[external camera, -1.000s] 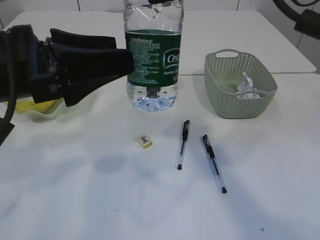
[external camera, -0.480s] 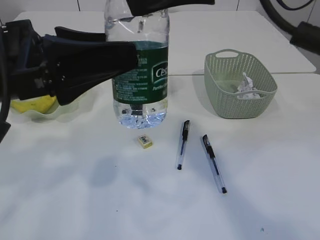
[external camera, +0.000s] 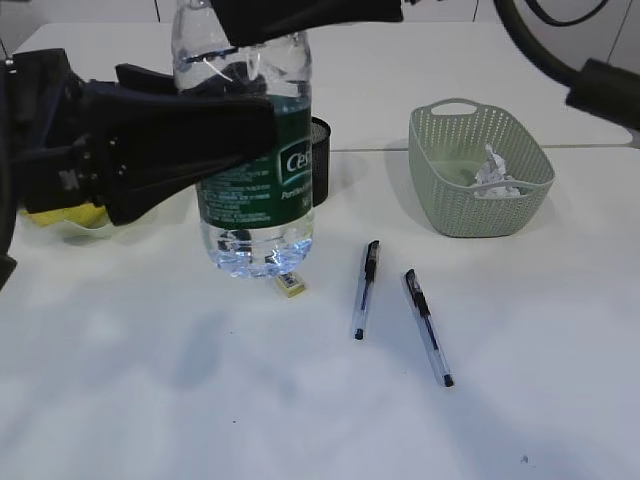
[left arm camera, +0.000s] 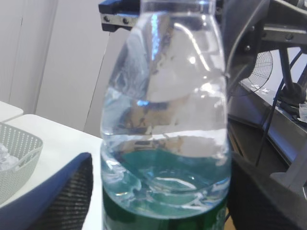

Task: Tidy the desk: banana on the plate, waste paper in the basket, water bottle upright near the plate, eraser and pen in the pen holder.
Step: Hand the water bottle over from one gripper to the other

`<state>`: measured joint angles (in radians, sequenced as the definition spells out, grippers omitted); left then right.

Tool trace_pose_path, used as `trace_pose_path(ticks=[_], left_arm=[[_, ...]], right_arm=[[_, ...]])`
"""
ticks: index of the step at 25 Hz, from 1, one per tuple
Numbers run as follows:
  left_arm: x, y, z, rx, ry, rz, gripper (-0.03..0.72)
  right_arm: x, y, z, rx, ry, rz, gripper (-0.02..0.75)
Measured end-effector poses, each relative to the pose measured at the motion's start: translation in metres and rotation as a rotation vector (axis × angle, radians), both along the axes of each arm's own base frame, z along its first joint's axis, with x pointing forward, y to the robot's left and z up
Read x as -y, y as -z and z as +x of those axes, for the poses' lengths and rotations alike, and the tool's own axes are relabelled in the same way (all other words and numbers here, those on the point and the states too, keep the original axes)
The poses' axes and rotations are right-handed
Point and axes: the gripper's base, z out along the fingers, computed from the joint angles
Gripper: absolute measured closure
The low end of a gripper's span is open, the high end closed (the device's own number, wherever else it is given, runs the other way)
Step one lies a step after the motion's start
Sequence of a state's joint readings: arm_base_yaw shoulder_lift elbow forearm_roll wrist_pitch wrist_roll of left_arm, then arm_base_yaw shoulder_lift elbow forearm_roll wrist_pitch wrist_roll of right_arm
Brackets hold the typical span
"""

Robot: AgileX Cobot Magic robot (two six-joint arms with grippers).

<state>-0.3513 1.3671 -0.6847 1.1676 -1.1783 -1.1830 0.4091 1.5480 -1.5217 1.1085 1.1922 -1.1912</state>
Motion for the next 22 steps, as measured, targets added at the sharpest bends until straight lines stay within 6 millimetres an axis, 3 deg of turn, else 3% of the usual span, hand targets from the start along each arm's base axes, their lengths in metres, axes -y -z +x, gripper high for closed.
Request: trace_pose_path(ticks=[9,22], left_arm=[[0.0008,0.0004,-0.0015,-0.013,0.016,0.002,0.097],[0.0011,0.0001,-0.0021,-0.013,0.022,-0.002,0.216]], right_arm=[[-0.0003,-0.0002,-0.0019,-0.01,-0.017,0.002,0.505],[-0.0005,-0.0008,-0.002,-0.011,-0.019,0.01,0.505]])
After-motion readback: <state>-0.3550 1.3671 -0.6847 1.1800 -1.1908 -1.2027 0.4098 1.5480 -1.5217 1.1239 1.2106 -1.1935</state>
